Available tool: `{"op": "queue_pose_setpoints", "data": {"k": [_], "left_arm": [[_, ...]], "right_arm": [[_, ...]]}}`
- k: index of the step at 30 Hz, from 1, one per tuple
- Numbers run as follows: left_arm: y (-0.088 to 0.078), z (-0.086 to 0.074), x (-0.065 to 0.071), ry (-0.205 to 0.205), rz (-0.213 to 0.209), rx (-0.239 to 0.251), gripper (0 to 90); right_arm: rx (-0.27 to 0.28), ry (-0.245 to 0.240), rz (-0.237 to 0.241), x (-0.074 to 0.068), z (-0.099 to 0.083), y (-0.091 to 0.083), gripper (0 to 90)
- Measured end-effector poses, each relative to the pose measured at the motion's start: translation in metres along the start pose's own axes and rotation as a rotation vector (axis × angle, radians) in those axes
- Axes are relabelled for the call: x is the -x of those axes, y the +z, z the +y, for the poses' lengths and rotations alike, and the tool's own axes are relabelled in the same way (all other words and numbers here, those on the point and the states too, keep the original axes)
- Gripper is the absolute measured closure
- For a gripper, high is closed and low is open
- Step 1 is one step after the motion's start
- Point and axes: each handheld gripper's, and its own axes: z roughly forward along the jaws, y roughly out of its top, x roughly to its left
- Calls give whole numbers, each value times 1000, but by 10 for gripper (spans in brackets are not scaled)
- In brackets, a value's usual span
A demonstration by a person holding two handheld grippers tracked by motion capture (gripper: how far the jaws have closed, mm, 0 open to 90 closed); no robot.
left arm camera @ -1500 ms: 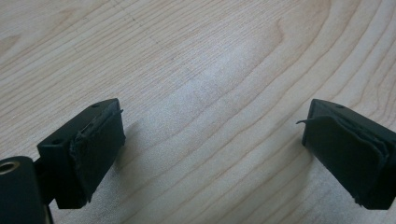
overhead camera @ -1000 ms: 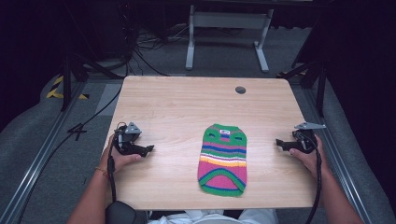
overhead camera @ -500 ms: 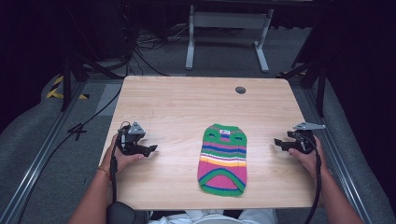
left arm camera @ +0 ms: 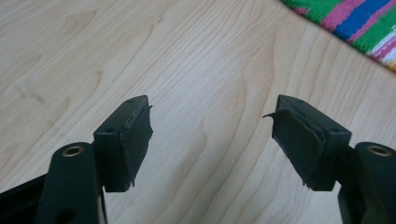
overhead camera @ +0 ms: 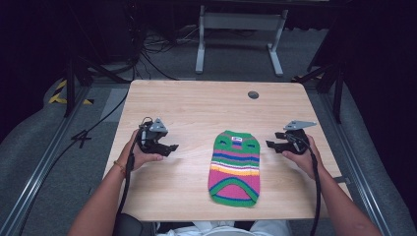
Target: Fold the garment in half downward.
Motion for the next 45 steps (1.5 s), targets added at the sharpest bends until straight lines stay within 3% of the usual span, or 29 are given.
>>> {"op": "queue_pose_setpoints", "data": {"k": [2,5,7,14,17,21,26,32,39,42,45], "left_arm": [[7,8,2,-8,-28,13,301],[19,21,6,11,-61,11,312],[27,29,9,36,-66,-2,319],[57,53,12,53,-105,-27,353],[65,61,14,51,-131,-30,350],[81,75,22,86,-126,-48,350],[97,83,23,39,-118,-26,351],[119,84,21,-1,-66,-54,380],[130,90,22,-38,-71,-29,375],[134,95,24,-26,-70,-29,366],[136,103,24,-82,-104,12,348]], "right_arm": [[-8,-8,15,-5,7,8,451],[-40,-36,39,-14,18,25,484],[-51,-42,40,-16,21,32,514],[-103,-47,54,-20,30,62,597],[-95,-52,55,-22,33,66,612],[-104,-69,67,-26,41,74,616],[-109,-63,80,-25,48,83,611],[-118,-69,84,-26,53,86,598],[-63,-57,79,-21,61,83,602],[-109,-74,71,-23,60,91,596],[-106,-55,71,-20,60,94,591]]}}
